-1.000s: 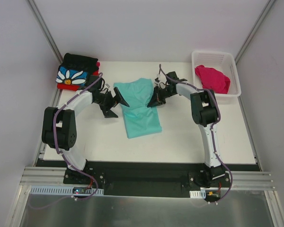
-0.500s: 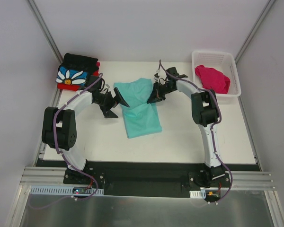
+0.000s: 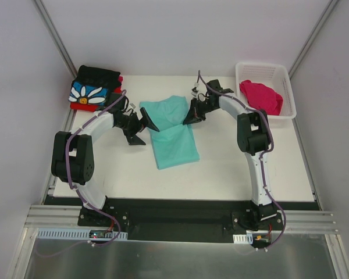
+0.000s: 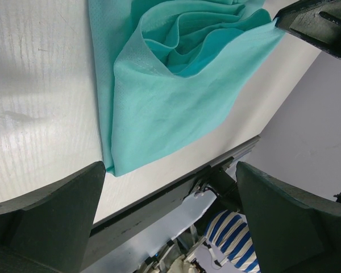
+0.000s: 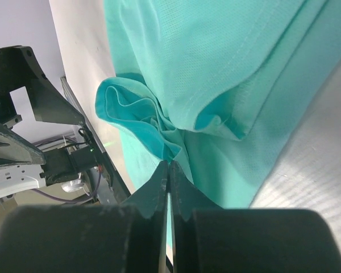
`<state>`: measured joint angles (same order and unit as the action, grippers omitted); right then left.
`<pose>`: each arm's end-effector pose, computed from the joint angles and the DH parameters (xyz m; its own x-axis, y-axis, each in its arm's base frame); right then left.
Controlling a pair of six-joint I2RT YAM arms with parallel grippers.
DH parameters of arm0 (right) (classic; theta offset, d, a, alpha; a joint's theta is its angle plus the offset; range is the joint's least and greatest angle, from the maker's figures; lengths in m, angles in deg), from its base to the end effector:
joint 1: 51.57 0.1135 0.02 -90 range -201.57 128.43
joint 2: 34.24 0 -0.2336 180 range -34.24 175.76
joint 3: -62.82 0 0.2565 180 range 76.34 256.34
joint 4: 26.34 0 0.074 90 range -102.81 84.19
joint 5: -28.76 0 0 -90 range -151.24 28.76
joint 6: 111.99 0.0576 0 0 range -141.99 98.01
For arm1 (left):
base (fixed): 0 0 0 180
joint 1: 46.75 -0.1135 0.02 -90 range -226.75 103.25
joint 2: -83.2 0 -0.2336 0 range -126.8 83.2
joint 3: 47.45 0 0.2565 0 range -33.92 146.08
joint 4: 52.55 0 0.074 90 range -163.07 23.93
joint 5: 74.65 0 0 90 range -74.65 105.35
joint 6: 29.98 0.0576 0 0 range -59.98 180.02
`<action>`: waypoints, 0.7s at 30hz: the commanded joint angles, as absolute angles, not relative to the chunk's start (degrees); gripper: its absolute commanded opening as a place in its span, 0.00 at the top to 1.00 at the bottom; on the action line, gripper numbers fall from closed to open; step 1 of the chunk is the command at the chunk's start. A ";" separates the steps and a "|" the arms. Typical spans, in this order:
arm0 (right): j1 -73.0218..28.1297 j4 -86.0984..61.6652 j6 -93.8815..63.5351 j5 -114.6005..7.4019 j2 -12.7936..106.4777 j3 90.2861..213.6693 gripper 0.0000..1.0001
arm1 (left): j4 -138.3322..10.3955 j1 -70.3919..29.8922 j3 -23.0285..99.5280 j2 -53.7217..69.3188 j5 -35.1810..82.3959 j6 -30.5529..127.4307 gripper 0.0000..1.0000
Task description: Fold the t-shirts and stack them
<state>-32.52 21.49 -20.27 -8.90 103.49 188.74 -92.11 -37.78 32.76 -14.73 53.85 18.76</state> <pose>0.4569 0.2060 0.1239 -0.8326 -0.2681 -0.4847 -0.5529 0.4552 0.6980 0.3509 -0.0917 0.1666 -0.9244 -0.3766 -0.0609 -0.2065 0.6282 -0.7502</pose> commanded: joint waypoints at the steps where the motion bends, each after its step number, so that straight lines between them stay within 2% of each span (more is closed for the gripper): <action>1: -33.64 23.40 -23.22 -9.30 101.99 191.04 0.99 | -92.97 -37.78 32.53 -12.95 54.46 19.76 0.01; 7: -34.43 23.40 -23.48 -9.12 104.10 191.74 0.95 | -92.97 -37.78 32.61 -13.47 54.46 19.76 0.01; 9: -34.52 23.40 -23.22 -8.86 104.80 192.44 0.86 | -92.97 -37.78 32.61 -13.48 54.46 19.76 0.01; 10: -34.61 23.49 -23.13 -9.03 105.41 192.71 0.76 | -92.97 -37.78 32.61 -13.48 54.37 19.76 0.01; 14: -34.61 24.19 -23.39 -10.17 105.07 193.15 0.51 | -92.97 -37.78 32.44 -13.39 54.28 19.68 0.01; 21: -34.61 24.46 -24.54 -11.14 97.43 188.07 0.47 | -88.76 -37.61 30.33 -14.09 57.79 17.57 0.01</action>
<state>-34.49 23.66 -22.85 -10.67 105.20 190.54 -91.50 -37.78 32.32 -14.73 54.44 18.68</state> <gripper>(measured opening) 0.526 0.992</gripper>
